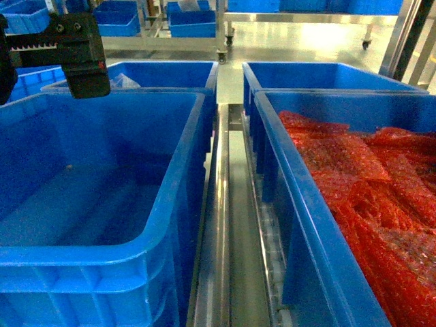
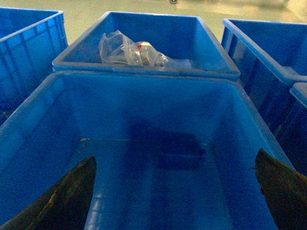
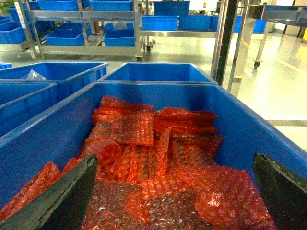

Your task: Pick blue part to blue bin on bottom shelf

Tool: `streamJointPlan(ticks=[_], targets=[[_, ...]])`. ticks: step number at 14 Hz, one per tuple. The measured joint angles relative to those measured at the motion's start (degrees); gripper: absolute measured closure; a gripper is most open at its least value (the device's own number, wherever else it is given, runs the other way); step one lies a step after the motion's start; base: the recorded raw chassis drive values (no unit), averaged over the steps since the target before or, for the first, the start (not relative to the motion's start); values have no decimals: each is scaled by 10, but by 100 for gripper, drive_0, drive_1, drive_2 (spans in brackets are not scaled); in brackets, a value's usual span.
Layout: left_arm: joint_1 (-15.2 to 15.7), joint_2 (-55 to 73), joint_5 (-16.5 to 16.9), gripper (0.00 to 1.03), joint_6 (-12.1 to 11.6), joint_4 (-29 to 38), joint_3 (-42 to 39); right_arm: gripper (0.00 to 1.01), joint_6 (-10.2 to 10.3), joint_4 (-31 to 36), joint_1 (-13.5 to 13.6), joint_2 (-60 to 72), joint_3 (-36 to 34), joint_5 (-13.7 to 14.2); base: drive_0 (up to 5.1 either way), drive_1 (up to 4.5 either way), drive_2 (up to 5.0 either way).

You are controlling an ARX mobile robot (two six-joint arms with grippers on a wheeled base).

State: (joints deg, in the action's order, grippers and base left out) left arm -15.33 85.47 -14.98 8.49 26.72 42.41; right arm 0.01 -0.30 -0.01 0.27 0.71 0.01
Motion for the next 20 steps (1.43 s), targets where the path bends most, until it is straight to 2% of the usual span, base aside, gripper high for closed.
streamJointPlan(ticks=[6,7,8,9,10,12,13,14,19,20], targets=[[-1,-3,-1,5,-2,1,0,3,0,0,0,0,0,0,0,0,0],[3,2,1,11,-22,101,-26,3,0,0,0,0,0,0,0,0,0],[22,-24,22,31,-59,227,-116,3,0,0,0,0,0,0,0,0,0],[38,-55,33,44,-68,260,-162,3,0,0,0,0,0,0,0,0,0],[55,-92,43,58,-73,271,-196,3,0,0,0,0,0,0,0,0,0],[68,-138,65,80,-75,271,-248,3,0,0,0,0,0,0,0,0,0],[77,-163,74,95,-75,266,-276,3,0,0,0,0,0,0,0,0,0],[85,-181,79,102,-75,263,-289,3,0,0,0,0,0,0,0,0,0],[113,-295,111,101,-75,214,-355,3,0,0,0,0,0,0,0,0,0],[146,-324,144,101,-75,198,-366,3,0,0,0,0,0,0,0,0,0]])
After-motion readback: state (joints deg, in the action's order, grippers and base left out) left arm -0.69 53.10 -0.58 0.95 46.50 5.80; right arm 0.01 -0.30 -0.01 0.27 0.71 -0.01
